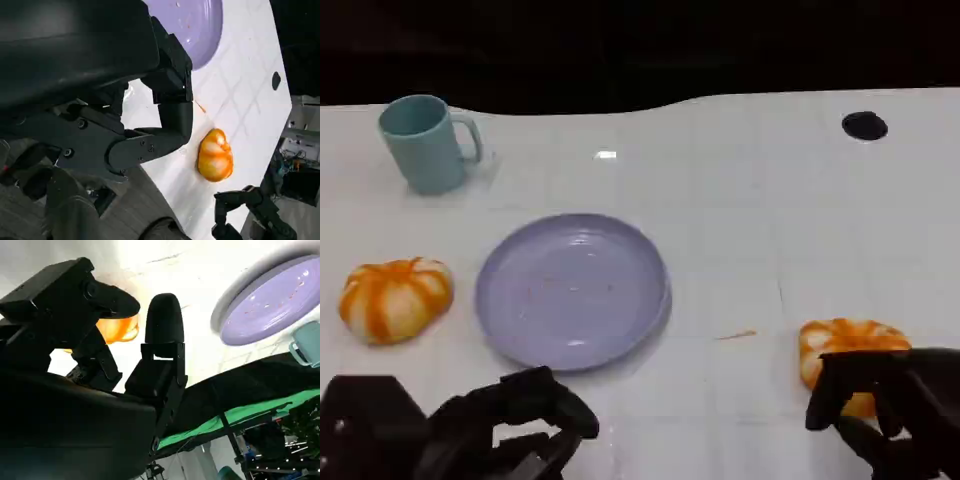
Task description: Grasp the bread from the table and place it into the plate.
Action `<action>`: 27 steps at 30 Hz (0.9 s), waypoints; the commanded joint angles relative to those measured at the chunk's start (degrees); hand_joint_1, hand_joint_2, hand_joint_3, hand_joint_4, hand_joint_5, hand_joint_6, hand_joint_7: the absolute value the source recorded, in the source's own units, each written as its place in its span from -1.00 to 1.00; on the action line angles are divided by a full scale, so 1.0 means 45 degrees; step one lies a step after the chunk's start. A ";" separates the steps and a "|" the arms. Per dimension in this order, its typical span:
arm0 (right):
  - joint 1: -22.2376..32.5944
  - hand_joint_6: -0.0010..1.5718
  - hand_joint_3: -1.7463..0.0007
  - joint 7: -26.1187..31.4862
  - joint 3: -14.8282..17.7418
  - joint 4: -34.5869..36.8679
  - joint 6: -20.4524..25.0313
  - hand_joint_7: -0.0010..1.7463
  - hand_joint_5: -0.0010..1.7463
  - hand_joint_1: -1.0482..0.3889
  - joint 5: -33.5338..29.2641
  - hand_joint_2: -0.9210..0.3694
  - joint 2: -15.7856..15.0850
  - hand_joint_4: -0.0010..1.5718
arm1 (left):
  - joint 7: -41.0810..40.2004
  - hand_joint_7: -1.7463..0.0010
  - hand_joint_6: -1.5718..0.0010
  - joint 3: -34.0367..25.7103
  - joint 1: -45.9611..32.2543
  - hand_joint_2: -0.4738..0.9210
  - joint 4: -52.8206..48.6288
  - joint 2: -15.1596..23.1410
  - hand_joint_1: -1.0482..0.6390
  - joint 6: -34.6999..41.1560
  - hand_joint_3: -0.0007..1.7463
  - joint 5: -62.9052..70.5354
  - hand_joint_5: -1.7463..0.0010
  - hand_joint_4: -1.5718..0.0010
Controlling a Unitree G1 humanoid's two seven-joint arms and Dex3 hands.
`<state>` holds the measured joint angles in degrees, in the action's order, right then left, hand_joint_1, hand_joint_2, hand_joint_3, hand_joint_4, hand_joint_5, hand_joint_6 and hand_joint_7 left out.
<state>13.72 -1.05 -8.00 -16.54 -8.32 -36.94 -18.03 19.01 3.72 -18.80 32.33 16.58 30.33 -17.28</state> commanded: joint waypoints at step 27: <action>-0.0065 0.20 -0.16 -0.0117 -0.0029 -0.0017 0.0013 0.33 1.00 0.42 -0.0038 -0.12 -0.0126 0.16 | 0.0051 -0.62 0.22 -0.0195 0.0000 1.00 0.0243 0.0173 -0.18 0.0074 -0.35 -0.0098 -1.00 0.18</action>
<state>13.68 -1.90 -8.07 -16.54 -8.12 -37.00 -18.02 19.01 3.43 -18.80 32.60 16.59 30.45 -17.55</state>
